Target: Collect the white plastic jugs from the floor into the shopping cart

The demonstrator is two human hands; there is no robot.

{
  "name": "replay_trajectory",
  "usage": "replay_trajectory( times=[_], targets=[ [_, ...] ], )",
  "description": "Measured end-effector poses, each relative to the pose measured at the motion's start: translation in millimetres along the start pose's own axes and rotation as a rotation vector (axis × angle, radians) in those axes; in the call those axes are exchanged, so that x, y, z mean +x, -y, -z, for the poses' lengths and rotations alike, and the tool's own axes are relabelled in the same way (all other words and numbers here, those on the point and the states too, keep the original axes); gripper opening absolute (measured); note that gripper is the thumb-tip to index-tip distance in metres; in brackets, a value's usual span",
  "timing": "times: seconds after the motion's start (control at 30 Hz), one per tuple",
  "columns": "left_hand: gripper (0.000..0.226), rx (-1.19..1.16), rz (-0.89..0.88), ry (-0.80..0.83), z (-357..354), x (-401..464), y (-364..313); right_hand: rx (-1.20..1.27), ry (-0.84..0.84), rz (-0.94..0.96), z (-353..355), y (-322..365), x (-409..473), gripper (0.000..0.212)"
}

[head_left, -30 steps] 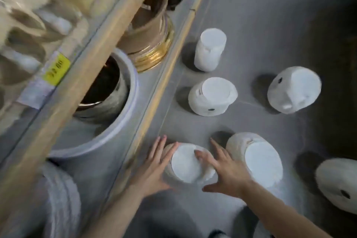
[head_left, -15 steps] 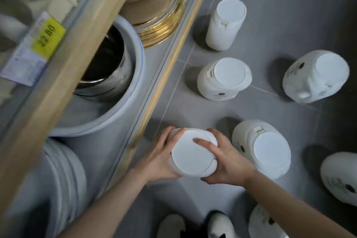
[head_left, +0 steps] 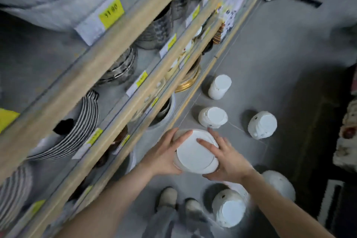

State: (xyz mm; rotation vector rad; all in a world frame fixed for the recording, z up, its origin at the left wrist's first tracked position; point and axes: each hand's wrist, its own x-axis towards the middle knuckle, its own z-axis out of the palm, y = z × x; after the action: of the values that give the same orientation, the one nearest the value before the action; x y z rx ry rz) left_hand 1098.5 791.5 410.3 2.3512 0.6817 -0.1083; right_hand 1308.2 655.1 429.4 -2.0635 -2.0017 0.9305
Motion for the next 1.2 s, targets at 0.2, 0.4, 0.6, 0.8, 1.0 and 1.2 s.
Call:
replay_trajectory(
  times=[0.2,0.4,0.6,0.8,1.0,1.2],
  targets=[
    [0.122,-0.001,0.117,-0.123,28.6,-64.1,-48.4,-0.048,0.031,0.160,46.0,44.5,-25.9,0.105],
    [0.121,-0.016,0.271,-0.375,35.7,-140.1,-82.4,-0.104,0.097,0.345,68.4,92.0,-31.7,0.105],
    [0.118,-0.063,0.547,-0.584,29.3,-233.4,-107.4,-0.224,0.210,0.608,72.8,175.7,-25.4,0.104],
    [0.115,-0.014,0.785,-0.747,12.4,-346.9,-138.6,-0.304,0.290,0.938,47.3,278.5,-42.9,0.100],
    [0.120,-0.042,0.973,-0.856,-14.4,-474.0,-194.0,-0.385,0.373,1.181,1.2,386.7,-98.2,0.100],
    [0.122,-0.044,1.176,-0.943,-73.3,-603.3,-255.6,-0.452,0.467,1.359,-63.9,483.0,-192.0,0.098]
  ],
)
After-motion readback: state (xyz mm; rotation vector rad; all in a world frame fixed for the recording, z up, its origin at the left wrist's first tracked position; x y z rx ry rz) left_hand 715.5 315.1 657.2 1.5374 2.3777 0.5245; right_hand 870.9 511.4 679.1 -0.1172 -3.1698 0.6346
